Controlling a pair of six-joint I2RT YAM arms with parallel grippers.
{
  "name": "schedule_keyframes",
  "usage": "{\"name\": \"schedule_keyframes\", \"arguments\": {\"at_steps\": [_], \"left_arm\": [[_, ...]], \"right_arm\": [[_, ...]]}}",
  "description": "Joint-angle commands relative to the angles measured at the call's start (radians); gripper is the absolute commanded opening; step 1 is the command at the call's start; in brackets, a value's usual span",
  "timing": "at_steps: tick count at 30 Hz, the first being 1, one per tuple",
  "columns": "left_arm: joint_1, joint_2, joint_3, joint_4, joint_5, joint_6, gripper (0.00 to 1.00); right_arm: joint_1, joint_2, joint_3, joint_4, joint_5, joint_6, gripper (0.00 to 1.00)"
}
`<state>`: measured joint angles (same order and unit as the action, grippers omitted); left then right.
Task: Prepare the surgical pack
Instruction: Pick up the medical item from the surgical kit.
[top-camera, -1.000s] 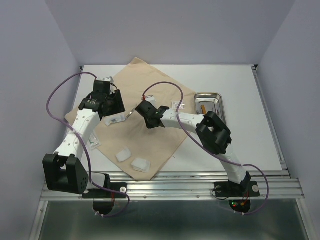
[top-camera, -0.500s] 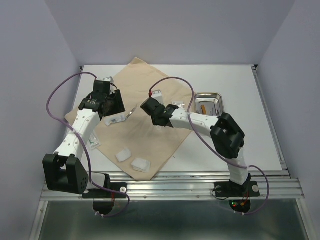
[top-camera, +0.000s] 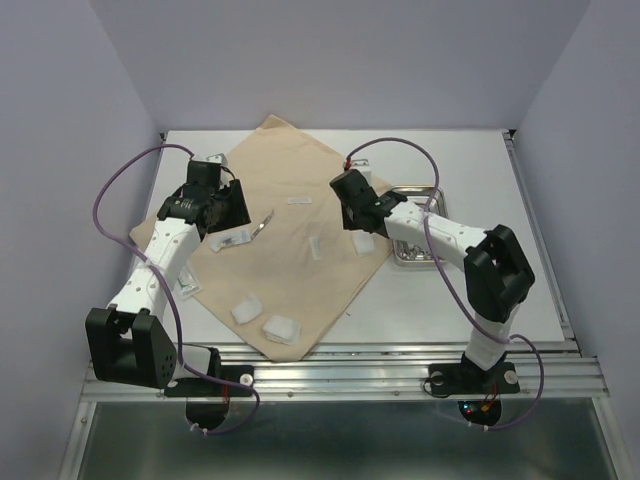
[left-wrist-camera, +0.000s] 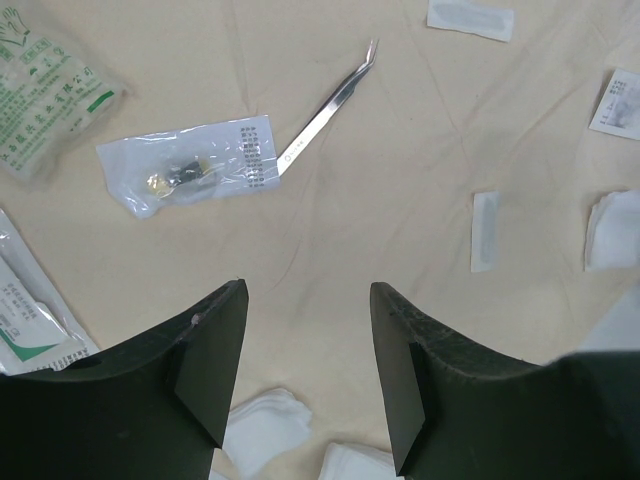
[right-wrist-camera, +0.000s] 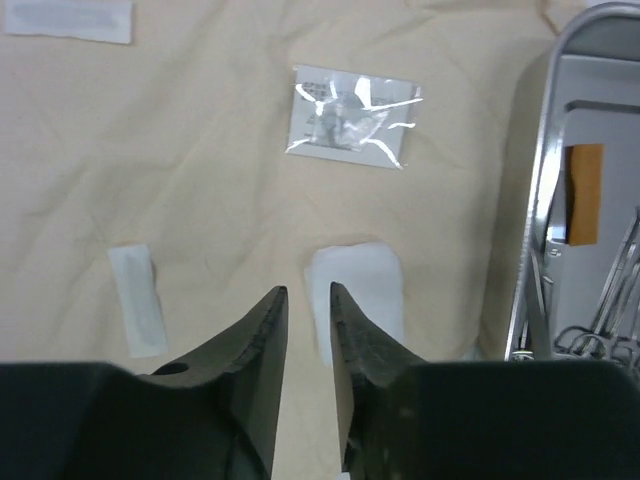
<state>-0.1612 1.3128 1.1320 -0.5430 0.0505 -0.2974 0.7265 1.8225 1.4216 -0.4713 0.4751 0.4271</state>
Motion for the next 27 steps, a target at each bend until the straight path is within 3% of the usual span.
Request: {"name": "schedule_keyframes", "arguments": {"at_steps": [1, 6, 19, 24, 27], "left_arm": [[0.006, -0.021, 0.025, 0.002, -0.006, 0.003, 0.63], [0.006, -0.027, 0.031, -0.006, -0.017, 0.004, 0.63], [0.006, -0.026, 0.029, -0.006, -0.012, 0.007, 0.63], [0.006, -0.027, 0.029, -0.008, -0.011, 0.009, 0.63], [0.006, -0.029, 0.029, -0.008, -0.009, 0.01, 0.63]], "right_arm": [[0.039, 0.033, 0.049, 0.066, -0.174, -0.031, 0.37], [0.091, 0.138, 0.112, 0.045, -0.205, -0.047, 0.5], [0.122, 0.285, 0.197, 0.057, -0.285, -0.054, 0.51], [0.122, 0.342, 0.235, 0.04, -0.263, -0.05, 0.47], [0.122, 0.348, 0.232, 0.026, -0.242, -0.039, 0.32]]}}
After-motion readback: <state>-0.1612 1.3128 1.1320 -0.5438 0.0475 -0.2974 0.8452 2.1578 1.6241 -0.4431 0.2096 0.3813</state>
